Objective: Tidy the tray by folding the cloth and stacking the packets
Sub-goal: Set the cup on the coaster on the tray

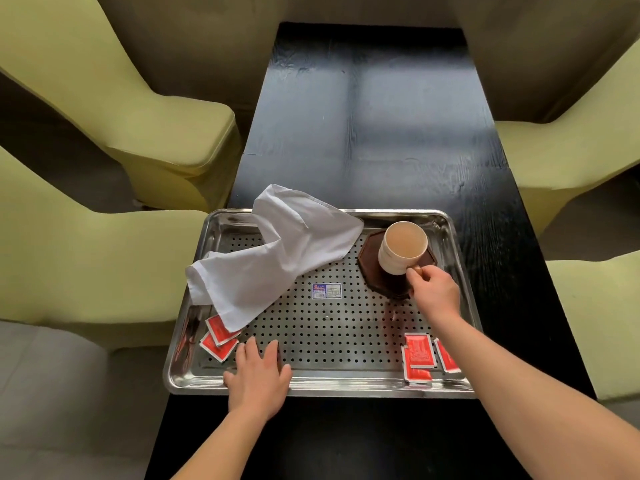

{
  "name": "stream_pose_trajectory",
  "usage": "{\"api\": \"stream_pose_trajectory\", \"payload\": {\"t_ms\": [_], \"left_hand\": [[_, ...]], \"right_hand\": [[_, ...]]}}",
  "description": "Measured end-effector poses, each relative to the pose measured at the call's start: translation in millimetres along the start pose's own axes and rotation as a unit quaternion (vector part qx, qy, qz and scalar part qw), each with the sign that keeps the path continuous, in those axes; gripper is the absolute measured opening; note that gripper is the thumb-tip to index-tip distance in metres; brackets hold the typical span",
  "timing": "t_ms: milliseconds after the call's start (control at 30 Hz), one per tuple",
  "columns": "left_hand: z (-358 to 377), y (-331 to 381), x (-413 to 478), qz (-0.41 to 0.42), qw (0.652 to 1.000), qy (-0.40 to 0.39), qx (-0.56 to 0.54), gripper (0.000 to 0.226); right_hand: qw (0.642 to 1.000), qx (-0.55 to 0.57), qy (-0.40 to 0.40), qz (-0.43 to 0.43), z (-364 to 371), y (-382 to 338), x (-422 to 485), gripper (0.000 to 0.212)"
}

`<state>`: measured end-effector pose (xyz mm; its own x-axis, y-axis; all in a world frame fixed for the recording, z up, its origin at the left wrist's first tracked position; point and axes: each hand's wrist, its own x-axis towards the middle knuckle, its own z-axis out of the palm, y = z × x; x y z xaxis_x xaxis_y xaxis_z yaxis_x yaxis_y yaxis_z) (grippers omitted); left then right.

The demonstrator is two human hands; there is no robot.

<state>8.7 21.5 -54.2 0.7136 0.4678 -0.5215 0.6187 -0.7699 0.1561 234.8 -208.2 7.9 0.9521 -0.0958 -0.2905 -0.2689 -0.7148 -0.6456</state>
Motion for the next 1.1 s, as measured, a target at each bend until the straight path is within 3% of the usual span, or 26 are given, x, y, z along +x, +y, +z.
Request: {"api": "stream_pose_trajectory", "payload": {"t_ms": [533, 700, 767, 1100], "left_hand": [[-3.6, -0.3, -2.5, -0.001, 1.0, 0.004, -0.004, 0.057], [-11.3, -8.5, -5.6, 0.004, 0.999, 0.025, -0.022, 0.054], [-14.9, -14.8, -6.9, 0.004, 0.999, 0.033, -0.033, 0.054], [-35.3, -55.6, 10.9, -0.03, 0.991, 0.13, -0.032, 0.045]], "right_hand": [[0.998, 0.061, -0.008, 0.023, 5.5, 8.9, 4.4, 0.018], [0.996, 0.081, 0.032, 0.033, 1.7, 16.5, -9.5, 0.039], [0.995, 0.083, 0.034, 0.037, 2.6, 22.6, -21.1, 0.035], [0.993, -0.092, -0.052, -0.045, 7.5, 67.1, -72.3, 0.02]]}}
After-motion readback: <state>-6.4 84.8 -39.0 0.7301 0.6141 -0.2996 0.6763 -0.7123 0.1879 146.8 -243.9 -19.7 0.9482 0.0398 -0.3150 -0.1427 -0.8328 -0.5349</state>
